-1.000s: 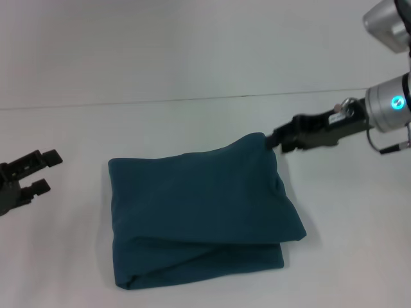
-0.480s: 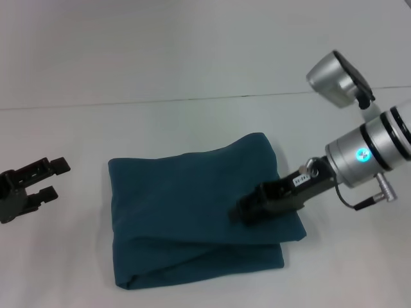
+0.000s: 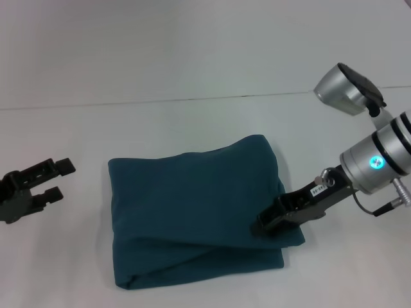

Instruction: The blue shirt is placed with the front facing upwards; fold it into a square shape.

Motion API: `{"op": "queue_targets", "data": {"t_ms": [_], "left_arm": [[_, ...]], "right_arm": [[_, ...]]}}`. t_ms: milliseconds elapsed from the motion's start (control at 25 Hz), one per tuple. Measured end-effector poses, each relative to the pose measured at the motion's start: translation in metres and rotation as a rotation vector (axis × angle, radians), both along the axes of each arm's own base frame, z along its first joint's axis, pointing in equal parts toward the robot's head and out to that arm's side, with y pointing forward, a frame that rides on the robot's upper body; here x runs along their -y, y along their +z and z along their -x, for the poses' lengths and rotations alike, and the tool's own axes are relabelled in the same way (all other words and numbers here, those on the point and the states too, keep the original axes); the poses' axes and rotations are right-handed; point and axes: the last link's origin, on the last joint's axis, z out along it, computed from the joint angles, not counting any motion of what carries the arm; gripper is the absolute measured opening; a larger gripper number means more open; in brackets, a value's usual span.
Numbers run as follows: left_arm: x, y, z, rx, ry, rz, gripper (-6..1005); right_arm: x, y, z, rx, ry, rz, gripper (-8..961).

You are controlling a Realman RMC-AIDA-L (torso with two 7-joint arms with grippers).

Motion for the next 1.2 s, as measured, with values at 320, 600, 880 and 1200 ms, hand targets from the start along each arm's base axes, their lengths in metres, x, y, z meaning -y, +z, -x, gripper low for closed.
{"op": "queue_targets", "data": {"t_ms": [320,600,880,1200], "left_arm": [[0.008,-0.018,-0.023,0.022,-0.118,0.139,936],[0.008,-0.030,-0.030,-0.082,-0.264,0.164,937],[0.005,-0.054,-0.023,0.018,-0.079,0.194,937],[0.007,-0.063,-0.031,0.092,-0.075,0.210,937]], "right_arm": [[-0.005,0.019,0.012,-0.119,0.012,-0.069,462],[-0.006,0.022,0.009,-0.115,0.002,-0.072,462],[-0.006,0.022,0.008,-0.114,-0.006,-0.075,462],[-0.007,0.023,0.007,-0.114,-0.003,-0.083,463]]}}
